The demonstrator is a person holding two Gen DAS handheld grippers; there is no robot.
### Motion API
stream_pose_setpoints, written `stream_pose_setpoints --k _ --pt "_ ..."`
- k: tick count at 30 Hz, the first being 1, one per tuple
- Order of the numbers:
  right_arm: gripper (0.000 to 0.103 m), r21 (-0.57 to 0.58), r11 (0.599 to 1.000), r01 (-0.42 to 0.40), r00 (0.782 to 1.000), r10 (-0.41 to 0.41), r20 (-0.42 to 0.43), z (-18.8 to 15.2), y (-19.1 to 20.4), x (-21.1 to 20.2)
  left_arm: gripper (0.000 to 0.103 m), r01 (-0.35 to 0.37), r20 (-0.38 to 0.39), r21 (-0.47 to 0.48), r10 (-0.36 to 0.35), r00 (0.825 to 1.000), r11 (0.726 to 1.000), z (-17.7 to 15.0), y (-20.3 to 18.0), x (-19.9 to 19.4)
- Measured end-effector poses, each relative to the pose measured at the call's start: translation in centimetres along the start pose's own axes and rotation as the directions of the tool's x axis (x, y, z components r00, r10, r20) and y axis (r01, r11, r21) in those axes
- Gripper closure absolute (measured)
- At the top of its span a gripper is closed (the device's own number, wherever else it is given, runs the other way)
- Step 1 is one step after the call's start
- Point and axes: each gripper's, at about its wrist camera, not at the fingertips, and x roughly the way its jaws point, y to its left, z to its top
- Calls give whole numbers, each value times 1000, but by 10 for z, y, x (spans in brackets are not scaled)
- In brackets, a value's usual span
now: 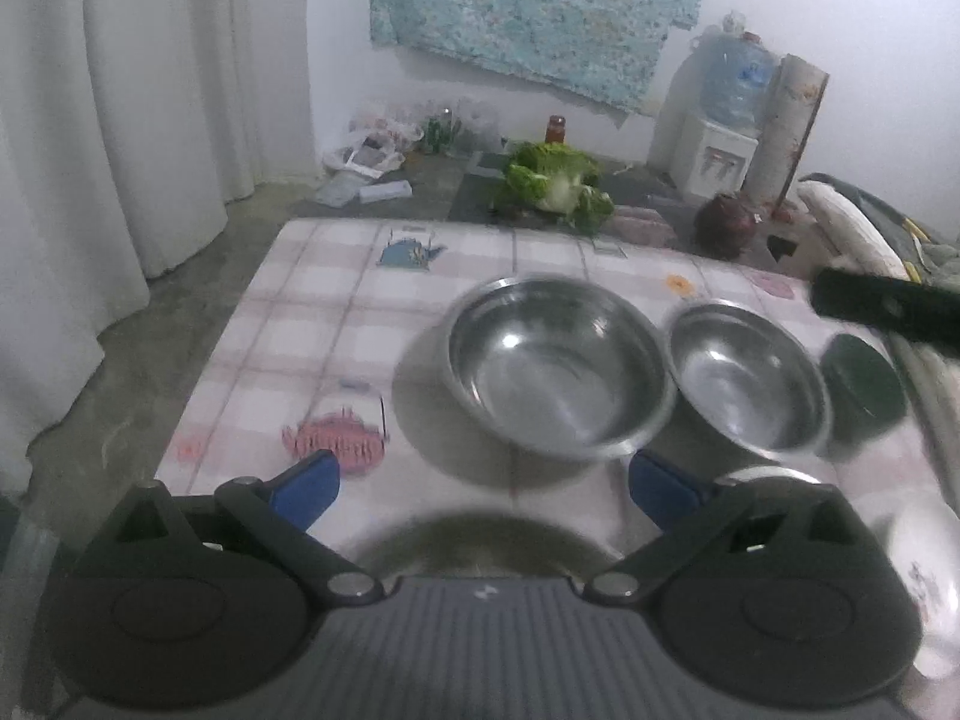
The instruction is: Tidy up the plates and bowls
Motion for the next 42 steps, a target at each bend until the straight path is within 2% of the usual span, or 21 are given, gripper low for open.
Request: stream_pose_setpoints --k 3,6,8,11,13,15,18,19,21,24,26,33,37,42 --pt "1 32 998 -47 998 49 -50 17 -16 51 4 1 -5 -12 -1 1000 1000 12 7 27" --pt "2 57 996 -69 992 74 -102 29 -24 96 6 25 -52 -41 -28 998 999 23 14 57" --pt "4 69 995 -78 988 86 -130 35 -28 124 8 11 -88 -42 -14 996 999 27 15 75" --pt "12 56 996 -74 978 83 -191 36 -29 168 14 -11 -138 -27 7 990 1000 32 12 99" --pt "26 58 996 -67 969 79 -233 34 -30 189 21 -20 -157 -16 17 987 1000 33 10 111" --pt "34 48 996 -69 960 80 -269 31 -28 205 36 -33 -178 -5 31 983 999 34 8 122" --pt "52 7 998 -64 952 63 -298 27 -22 216 49 -41 -206 8 42 978 999 33 6 132" --pt "55 -16 998 -64 950 55 -307 26 -18 219 51 -44 -212 9 45 976 999 32 6 135" --pt "62 -70 997 -43 948 18 -319 23 -9 224 64 -42 -225 5 42 974 999 31 8 138" --pt "75 -118 992 -43 945 2 -326 21 2 225 76 -44 -237 -9 41 971 999 29 12 140" --pt "79 -120 991 -63 944 20 -330 20 6 224 77 -64 -241 -14 59 969 998 29 18 140" --pt "83 -77 988 -132 934 98 -344 13 18 213 77 -98 -225 -56 83 971 994 28 49 130" --pt "83 -13 991 -132 930 119 -348 9 13 198 75 -85 -221 -78 66 973 993 27 60 121" --pt "83 65 990 -128 909 144 -391 -5 5 189 70 -71 -233 -88 49 971 994 26 64 121"
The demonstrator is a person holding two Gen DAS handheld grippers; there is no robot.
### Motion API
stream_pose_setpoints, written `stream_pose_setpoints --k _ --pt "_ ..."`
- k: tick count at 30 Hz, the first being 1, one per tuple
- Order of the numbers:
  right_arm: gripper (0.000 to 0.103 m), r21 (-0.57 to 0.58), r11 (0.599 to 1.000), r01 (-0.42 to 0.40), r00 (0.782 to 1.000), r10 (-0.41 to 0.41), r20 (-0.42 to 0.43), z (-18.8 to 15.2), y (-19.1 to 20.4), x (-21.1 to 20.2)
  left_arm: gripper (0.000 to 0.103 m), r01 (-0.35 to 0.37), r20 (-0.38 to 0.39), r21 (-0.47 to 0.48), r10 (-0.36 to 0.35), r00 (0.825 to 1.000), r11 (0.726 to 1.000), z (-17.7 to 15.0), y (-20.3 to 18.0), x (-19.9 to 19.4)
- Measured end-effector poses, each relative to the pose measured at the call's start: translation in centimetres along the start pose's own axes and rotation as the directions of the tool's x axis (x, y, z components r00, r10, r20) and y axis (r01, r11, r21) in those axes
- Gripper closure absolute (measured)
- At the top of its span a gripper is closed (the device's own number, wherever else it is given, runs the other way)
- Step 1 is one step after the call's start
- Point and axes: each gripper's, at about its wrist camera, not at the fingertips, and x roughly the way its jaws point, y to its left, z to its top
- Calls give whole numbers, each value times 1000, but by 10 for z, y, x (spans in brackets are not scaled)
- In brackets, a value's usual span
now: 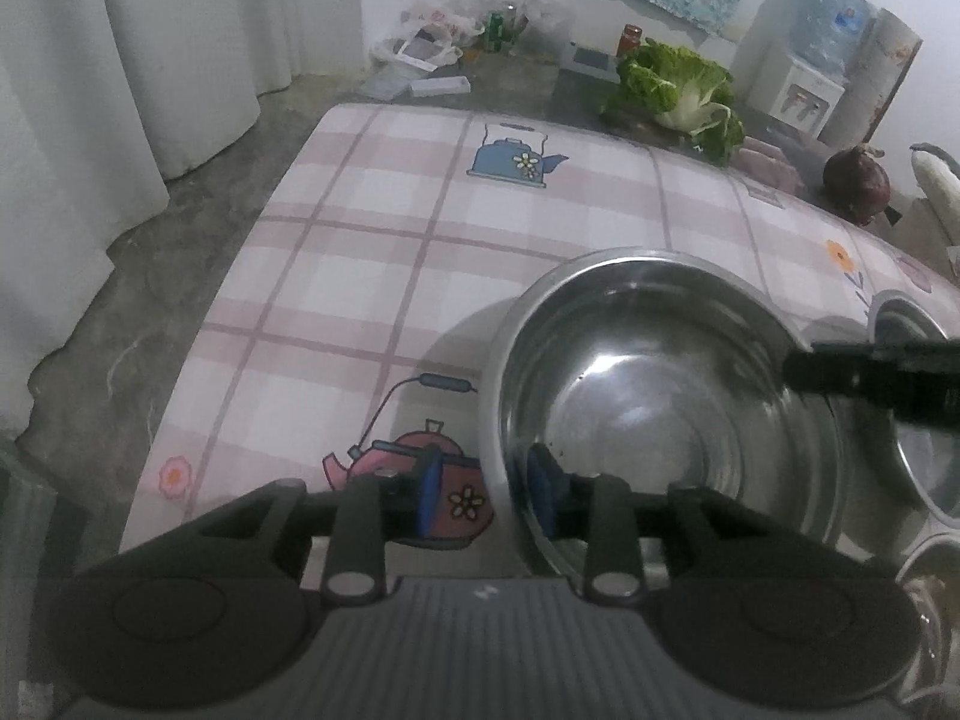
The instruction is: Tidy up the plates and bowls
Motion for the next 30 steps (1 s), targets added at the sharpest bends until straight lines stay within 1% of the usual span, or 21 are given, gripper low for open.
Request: stream_pose_setpoints --k 3,4,5,6,10,11,14,18,20,24,30 --pt "83 -5 1000 17 1000 -17 -18 -8 2 6 71 6 -22 -7 -7 1000 1000 0 -2 6" --pt "85 -1 1000 17 1000 -17 -23 -9 2 8 71 6 -23 -7 -6 1000 1000 -1 -3 7" --pt "86 5 1000 12 1000 -12 -29 -10 1 10 74 3 -21 -3 -3 1000 1000 -1 -5 8" --pt "88 10 1000 8 999 -7 -33 -11 1 11 80 -1 -20 8 1 1000 1000 -1 -8 8" --pt "89 26 1000 12 1000 -12 -20 -12 -1 8 80 12 -19 23 -11 1000 1000 -2 -14 6" --pt "89 35 999 7 1000 -6 -22 -13 -3 8 78 14 -23 22 -13 1000 1000 -2 -13 7" --pt "89 62 998 -8 999 10 -40 -17 -7 10 75 -8 -23 41 9 1000 999 -3 -18 9" --pt "89 34 999 5 999 -4 -38 -21 -1 13 70 -38 -29 80 41 999 996 -3 -28 9" --pt "89 29 999 15 999 -14 -33 -19 2 12 70 -44 -33 78 47 998 996 -2 -29 9" --pt "89 41 999 8 1000 -7 -21 -15 0 7 70 -21 -29 62 23 999 998 -1 -25 4" --pt "89 23 1000 15 1000 -15 -13 -15 5 1 70 -29 -14 70 30 999 997 -1 -26 -3"
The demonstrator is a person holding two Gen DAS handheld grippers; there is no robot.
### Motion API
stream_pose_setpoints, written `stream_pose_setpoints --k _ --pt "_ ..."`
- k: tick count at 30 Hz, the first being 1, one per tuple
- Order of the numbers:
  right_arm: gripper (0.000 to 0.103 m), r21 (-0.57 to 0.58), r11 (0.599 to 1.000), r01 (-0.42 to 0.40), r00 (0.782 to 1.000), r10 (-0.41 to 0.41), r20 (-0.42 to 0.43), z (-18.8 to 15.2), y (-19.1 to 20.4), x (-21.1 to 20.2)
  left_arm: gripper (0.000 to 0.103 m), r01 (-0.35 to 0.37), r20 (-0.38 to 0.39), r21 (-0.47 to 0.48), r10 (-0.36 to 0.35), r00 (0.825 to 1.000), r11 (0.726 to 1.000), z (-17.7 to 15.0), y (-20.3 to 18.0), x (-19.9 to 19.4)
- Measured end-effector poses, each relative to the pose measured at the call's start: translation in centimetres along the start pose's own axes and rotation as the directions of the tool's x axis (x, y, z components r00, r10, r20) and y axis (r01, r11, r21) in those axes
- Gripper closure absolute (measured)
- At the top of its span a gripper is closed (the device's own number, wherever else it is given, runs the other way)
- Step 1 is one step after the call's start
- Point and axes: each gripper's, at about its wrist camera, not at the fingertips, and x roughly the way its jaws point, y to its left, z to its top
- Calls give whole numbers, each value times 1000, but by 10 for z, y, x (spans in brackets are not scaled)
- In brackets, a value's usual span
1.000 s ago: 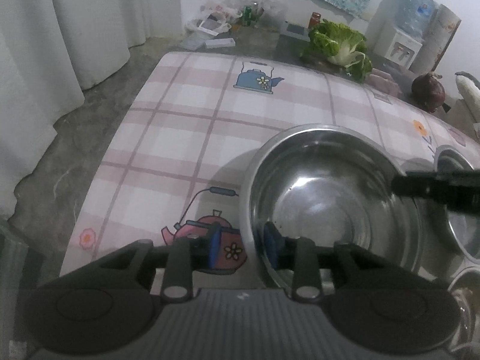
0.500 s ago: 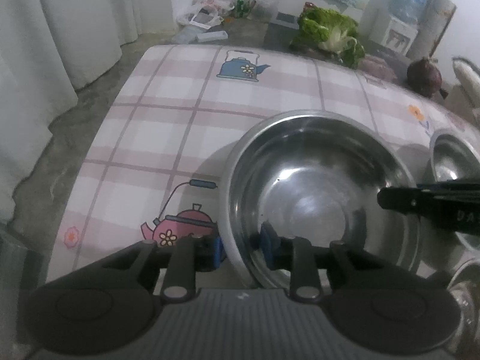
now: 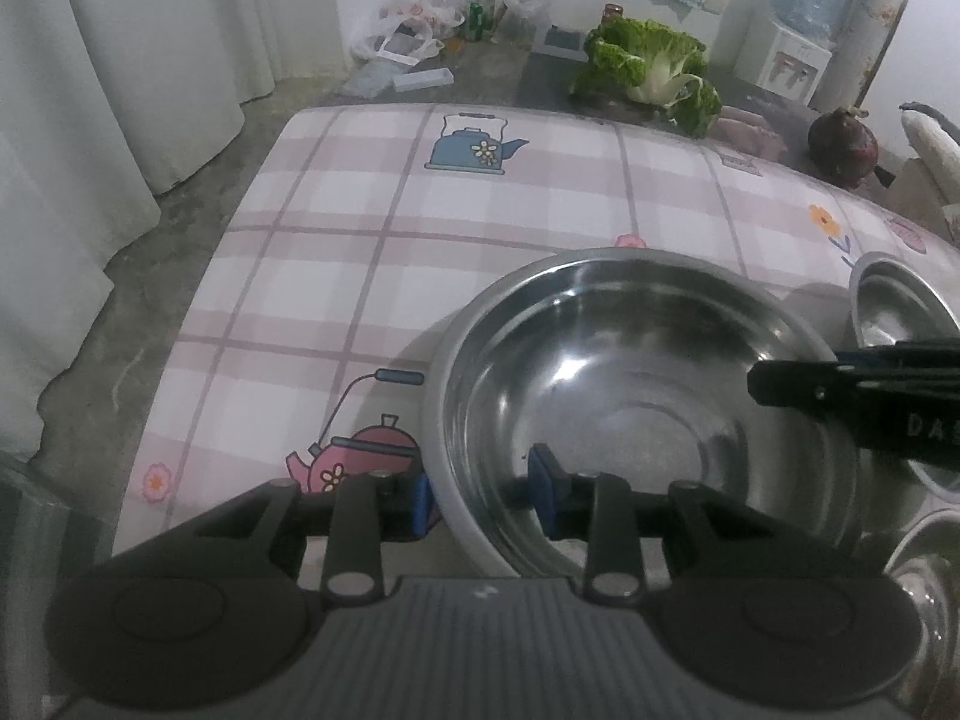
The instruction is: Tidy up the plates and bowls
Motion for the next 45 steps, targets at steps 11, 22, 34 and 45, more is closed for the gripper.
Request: stream_pose_setpoints --k 11,22,34,45 --pt "89 -5 1000 2 1000 -2 21 1 3 -16 70 -1 40 13 0 999 1000 3 -6 -23" --pt "88 18 1000 3 997 -4 80 -3 -13 -61 69 17 93 69 -23 995 997 11 -40 -54" --pt "87 94 992 86 985 -99 142 -25 -78 -125 67 93 114 179 -114 987 980 23 -129 -56" --pt "86 147 975 169 976 -186 113 -51 -137 -135 66 129 64 245 -148 987 961 22 -185 -25"
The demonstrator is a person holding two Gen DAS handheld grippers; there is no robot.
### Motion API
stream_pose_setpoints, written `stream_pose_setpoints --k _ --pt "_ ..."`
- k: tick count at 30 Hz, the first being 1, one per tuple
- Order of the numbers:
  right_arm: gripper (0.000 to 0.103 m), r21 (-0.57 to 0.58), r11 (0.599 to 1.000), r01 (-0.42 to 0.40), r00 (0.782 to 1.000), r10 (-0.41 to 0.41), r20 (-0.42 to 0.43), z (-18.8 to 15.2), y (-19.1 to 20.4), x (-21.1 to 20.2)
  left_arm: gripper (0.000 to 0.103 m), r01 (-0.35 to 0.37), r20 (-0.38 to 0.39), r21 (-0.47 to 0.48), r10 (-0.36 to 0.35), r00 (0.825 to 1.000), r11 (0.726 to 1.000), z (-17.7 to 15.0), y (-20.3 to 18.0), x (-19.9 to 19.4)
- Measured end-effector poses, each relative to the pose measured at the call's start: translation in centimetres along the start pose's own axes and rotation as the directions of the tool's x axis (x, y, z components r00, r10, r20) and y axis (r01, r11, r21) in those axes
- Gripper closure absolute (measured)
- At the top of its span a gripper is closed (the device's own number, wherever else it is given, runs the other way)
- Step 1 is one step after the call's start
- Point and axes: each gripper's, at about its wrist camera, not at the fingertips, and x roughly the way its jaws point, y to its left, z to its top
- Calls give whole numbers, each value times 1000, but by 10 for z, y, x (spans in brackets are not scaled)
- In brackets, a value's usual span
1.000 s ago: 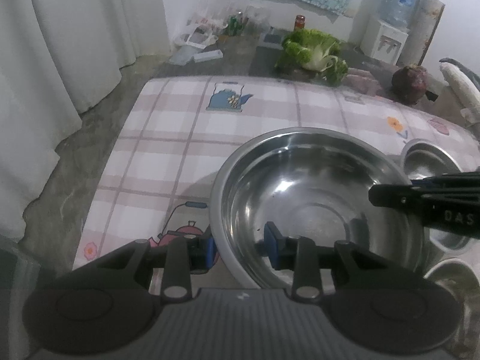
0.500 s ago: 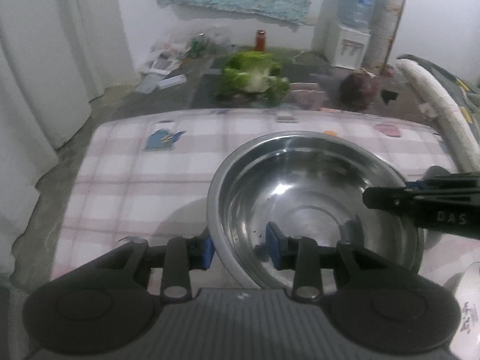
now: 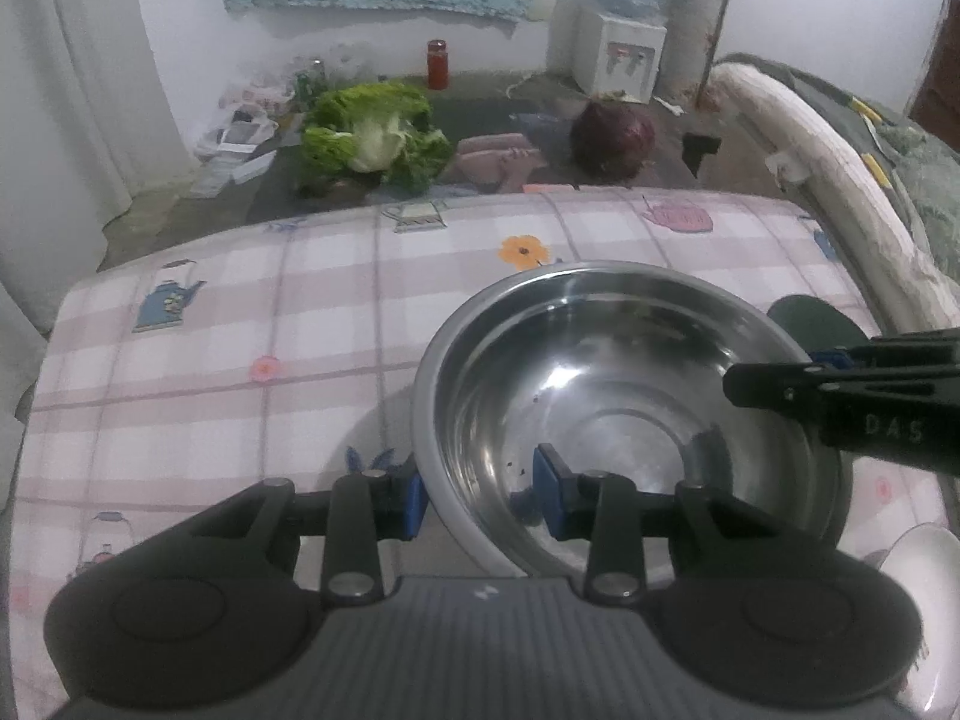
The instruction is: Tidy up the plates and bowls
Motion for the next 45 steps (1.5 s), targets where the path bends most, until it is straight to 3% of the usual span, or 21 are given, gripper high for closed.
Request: stream_pose_setpoints --k 14,26,28,30,34,38,45 --pt "84 -76 996 54 999 -54 -2 -7 -4 14 65 -32 9 55 31 999 998 -3 -12 13" --pt "63 -121 991 61 998 -62 -1 2 6 15 57 -19 24 45 18 1000 999 -4 3 8" --pt "55 -131 988 82 997 -80 20 5 7 12 57 -19 28 41 18 999 999 -4 6 8" --pt "54 -134 986 94 995 -90 40 9 7 8 57 -20 24 36 19 1000 999 -4 8 10" --pt "53 -83 994 74 997 -71 37 20 -3 12 59 -21 -1 27 21 1000 999 -5 10 19" --pt "54 1 999 42 999 -42 3 28 -12 34 68 -28 -31 22 29 999 999 -8 12 30" --pt "58 18 1000 1 998 0 -63 25 -2 62 67 -48 -36 -14 48 998 999 -10 28 30"
